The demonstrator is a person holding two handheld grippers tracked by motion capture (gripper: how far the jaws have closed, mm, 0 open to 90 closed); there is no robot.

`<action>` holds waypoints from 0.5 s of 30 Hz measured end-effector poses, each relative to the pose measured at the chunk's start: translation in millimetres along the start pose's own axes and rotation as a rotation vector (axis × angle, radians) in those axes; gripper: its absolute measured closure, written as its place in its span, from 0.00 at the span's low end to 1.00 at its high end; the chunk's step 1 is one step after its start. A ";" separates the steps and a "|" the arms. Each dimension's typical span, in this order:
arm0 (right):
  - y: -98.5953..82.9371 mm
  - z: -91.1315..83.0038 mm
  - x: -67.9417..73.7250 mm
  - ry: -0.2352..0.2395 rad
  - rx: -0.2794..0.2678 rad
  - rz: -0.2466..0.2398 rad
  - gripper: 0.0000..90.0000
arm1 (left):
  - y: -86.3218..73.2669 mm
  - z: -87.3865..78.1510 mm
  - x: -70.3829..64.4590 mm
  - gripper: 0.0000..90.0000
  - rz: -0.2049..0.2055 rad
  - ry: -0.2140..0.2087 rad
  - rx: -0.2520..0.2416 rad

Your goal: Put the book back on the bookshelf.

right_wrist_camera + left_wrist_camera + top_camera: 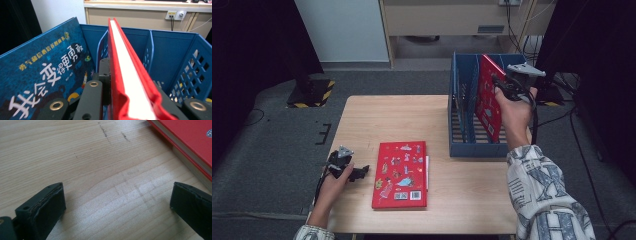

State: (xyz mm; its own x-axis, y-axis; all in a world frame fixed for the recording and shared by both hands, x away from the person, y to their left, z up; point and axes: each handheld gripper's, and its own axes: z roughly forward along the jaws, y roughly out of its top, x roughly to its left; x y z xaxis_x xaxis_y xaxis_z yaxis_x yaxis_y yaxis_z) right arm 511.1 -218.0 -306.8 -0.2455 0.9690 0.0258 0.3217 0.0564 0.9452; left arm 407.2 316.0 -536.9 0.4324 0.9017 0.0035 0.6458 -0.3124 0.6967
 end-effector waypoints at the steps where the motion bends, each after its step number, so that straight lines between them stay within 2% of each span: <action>1: -0.8 1.9 0.2 -0.001 0.000 0.002 0.88 | 0.0 0.0 0.0 0.00 0.001 0.000 0.000; 6: -7.2 14.0 3.2 -0.011 0.003 0.000 0.88 | 0.1 0.0 -0.1 0.00 0.001 -0.001 0.000; 15: -18.3 25.8 2.5 -0.020 -0.006 0.009 0.88 | 0.3 0.1 -0.3 0.00 0.003 -0.002 0.001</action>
State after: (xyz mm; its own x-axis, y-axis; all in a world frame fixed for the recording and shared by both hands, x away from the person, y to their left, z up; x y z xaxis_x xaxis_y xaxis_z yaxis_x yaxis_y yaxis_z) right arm 528.2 -210.3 -332.4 -0.2239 0.9742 0.0274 0.3181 0.0465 0.9469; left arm 407.3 315.6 -536.7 0.4357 0.9001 0.0037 0.6453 -0.3152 0.6959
